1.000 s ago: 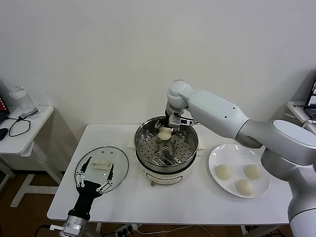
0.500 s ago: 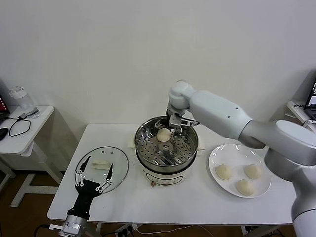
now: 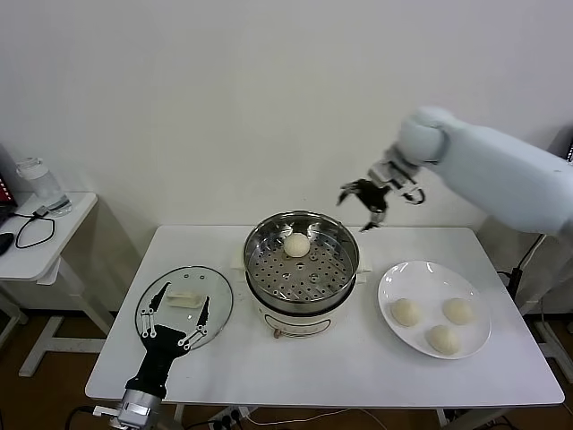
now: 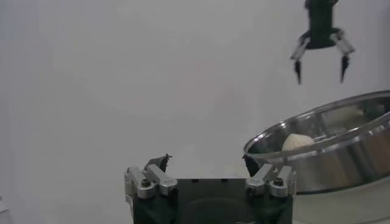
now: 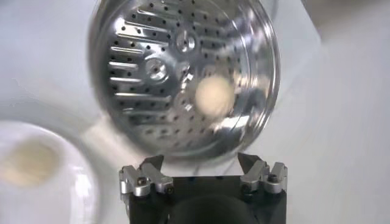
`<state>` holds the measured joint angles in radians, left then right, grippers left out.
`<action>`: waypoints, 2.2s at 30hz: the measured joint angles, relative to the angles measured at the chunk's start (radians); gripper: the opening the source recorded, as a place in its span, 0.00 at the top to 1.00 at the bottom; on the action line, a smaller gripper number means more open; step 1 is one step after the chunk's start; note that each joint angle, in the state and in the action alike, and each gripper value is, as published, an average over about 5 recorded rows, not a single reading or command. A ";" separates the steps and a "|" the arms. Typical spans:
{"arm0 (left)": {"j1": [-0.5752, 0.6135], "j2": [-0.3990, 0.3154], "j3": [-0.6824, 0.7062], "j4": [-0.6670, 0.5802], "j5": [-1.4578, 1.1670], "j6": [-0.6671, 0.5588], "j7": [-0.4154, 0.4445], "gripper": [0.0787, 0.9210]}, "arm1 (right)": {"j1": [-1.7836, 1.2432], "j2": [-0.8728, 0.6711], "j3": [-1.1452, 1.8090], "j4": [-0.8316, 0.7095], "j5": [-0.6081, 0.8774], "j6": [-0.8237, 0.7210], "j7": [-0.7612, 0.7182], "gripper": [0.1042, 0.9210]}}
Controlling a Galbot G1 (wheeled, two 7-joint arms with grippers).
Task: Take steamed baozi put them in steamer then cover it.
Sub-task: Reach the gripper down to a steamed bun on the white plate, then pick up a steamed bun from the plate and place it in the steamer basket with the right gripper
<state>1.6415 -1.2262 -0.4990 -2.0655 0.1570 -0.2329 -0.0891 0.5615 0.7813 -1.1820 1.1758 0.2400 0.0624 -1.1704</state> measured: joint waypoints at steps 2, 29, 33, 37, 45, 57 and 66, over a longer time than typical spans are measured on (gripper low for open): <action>0.001 0.000 0.002 -0.001 0.000 -0.001 0.000 0.12 | -0.006 -0.033 -0.027 0.009 0.028 -0.043 0.000 0.12; 0.010 -0.024 -0.026 0.016 0.003 -0.012 0.001 0.12 | -0.321 -0.127 -0.004 -0.009 0.015 -0.221 0.086 0.12; 0.011 -0.025 -0.030 0.017 0.003 -0.013 0.001 0.12 | -0.352 -0.116 0.014 -0.022 0.008 -0.222 0.100 0.12; 0.014 -0.025 -0.035 0.015 0.002 -0.013 0.004 0.12 | -0.374 -0.104 0.026 -0.033 0.003 -0.223 0.111 0.12; 0.013 -0.023 -0.041 0.012 0.000 -0.012 0.006 0.12 | -0.399 -0.081 0.041 -0.054 -0.010 -0.220 0.129 0.16; 0.012 -0.025 -0.046 0.013 -0.002 -0.014 0.007 0.12 | -0.405 -0.065 0.047 -0.061 -0.027 -0.211 0.141 0.27; 0.009 -0.023 -0.052 0.012 -0.006 -0.014 0.007 0.12 | -0.323 -0.086 0.036 -0.036 -0.044 -0.195 0.090 0.32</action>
<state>1.6503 -1.2490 -0.5505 -2.0532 0.1508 -0.2471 -0.0822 0.2385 0.6958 -1.1457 1.1400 0.1959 -0.1324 -1.0802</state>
